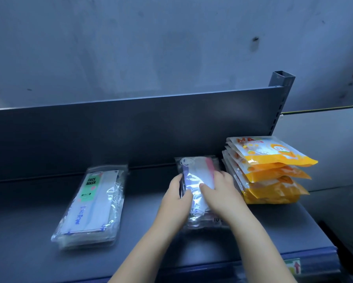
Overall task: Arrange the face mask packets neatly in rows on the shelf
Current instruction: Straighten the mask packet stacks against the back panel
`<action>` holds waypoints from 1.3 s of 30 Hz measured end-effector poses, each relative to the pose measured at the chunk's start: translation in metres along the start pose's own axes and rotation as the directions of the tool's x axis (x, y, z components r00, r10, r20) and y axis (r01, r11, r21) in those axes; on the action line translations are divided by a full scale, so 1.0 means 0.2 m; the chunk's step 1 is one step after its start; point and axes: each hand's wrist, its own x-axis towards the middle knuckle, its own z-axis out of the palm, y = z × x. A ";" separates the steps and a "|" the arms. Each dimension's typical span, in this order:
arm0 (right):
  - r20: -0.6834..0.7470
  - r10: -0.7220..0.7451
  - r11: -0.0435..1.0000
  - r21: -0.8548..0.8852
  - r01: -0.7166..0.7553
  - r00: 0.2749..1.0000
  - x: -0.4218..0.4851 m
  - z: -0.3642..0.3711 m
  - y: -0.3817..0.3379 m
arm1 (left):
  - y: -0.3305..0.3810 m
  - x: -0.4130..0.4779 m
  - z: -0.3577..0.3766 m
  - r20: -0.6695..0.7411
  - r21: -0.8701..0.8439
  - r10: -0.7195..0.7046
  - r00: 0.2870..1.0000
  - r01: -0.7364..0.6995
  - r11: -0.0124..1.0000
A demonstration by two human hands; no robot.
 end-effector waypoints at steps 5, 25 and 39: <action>0.034 -0.064 0.993 0.105 0.060 0.997 -0.03 0.07 -0.07 | -0.03 -0.02 -0.07 -0.076 -0.049 -0.025 0.997 0.022 0.999; 0.247 -0.143 0.670 0.737 -0.090 0.958 -0.01 0.26 -0.14 | -0.13 0.04 -0.41 -0.075 -0.242 -0.126 0.989 0.104 0.965; 0.181 -0.166 0.436 0.895 -0.092 0.969 -0.02 0.31 -0.21 | -0.18 0.04 -0.46 -0.070 -0.178 -0.167 0.983 0.152 0.972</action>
